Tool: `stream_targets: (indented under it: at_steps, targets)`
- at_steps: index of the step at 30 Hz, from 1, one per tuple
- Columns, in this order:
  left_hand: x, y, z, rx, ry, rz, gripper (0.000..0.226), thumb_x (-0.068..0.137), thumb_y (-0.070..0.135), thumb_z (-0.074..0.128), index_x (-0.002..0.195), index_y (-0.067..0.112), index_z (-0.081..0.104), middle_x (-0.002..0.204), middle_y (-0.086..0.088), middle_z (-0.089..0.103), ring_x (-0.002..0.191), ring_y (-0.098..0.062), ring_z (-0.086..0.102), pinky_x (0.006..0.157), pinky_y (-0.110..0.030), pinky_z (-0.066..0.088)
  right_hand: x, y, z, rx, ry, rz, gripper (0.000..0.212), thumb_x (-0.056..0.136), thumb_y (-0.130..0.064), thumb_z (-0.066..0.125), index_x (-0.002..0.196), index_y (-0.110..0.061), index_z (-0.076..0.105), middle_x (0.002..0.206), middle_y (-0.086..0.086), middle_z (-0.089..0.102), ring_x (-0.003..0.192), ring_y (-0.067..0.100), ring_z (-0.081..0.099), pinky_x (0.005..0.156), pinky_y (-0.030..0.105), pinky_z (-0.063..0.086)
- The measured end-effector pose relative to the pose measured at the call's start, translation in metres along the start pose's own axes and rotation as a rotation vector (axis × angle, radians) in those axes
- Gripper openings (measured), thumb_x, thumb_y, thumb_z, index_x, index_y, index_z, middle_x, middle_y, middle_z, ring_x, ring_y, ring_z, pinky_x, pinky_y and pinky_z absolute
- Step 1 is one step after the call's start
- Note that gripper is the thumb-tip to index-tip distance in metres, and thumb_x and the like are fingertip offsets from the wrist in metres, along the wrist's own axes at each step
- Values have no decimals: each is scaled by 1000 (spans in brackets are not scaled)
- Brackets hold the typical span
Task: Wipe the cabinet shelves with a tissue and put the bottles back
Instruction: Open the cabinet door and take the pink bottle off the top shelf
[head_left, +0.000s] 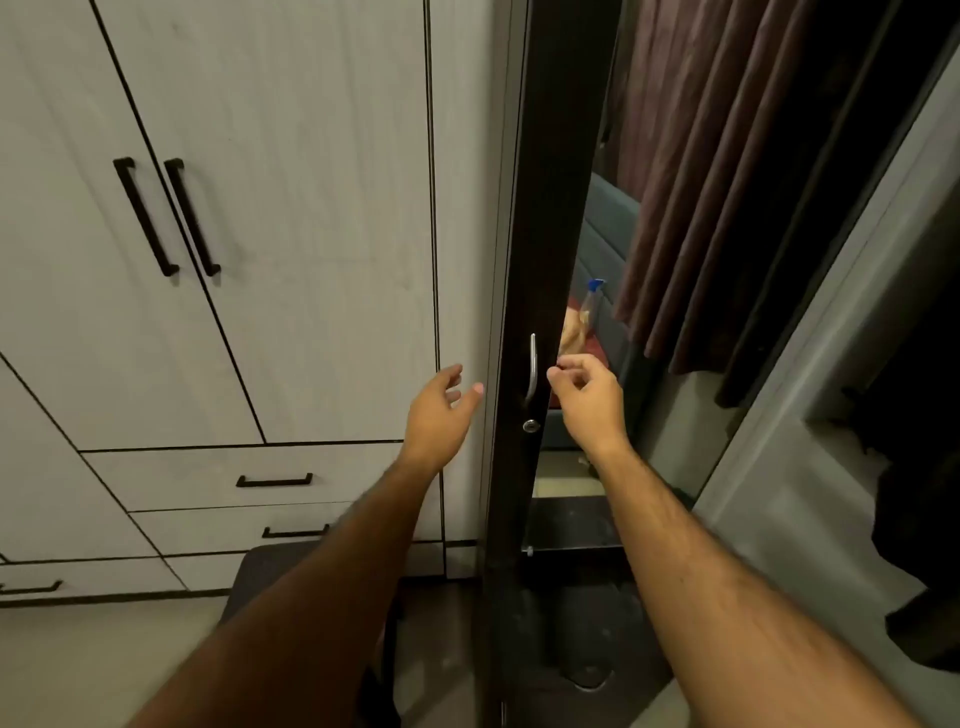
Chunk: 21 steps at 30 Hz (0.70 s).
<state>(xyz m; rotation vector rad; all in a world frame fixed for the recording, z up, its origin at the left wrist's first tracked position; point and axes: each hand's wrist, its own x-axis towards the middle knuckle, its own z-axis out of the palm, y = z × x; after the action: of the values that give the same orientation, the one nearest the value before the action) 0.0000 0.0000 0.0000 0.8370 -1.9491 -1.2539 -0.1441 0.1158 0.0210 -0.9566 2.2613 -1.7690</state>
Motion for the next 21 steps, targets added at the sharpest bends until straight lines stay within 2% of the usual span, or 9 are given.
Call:
stream_targets:
  at_steps: [3,6,14,17,21]
  targets:
    - [17,7,1,-115,65,-45,41,98,33,55,136,18,52,133,0,58,116,-9,54,96,-25,44,8,-3,4,34,37,11,16,93,-26,61,105,-17,68,90,-5,68,86,11,66,75,31,57]
    - [29,15,9,-186,73,-44,35,99,31,54,130,17,58,123,3,62,114,-12,58,103,-37,49,13,-5,11,67,39,8,13,92,-26,61,92,-17,70,86,-2,70,84,14,67,77,37,58]
    - [58,23,19,-344,1,-1,27,99,24,53,124,18,64,113,6,65,111,-8,59,101,-40,50,14,-10,33,35,143,-31,14,93,-24,62,84,-18,70,71,-3,69,64,9,66,54,22,51]
    - [63,22,16,-354,-63,5,24,98,22,55,120,19,65,108,9,68,106,-7,63,94,-36,54,9,-11,40,20,193,8,16,95,-27,60,83,-21,68,72,-4,70,65,5,66,52,17,48]
    - [66,17,12,-358,-114,14,24,95,19,60,119,19,65,104,13,66,101,-3,63,94,-35,55,-2,-11,46,-24,211,28,14,95,-25,59,82,-26,66,74,-6,67,65,0,62,52,12,45]
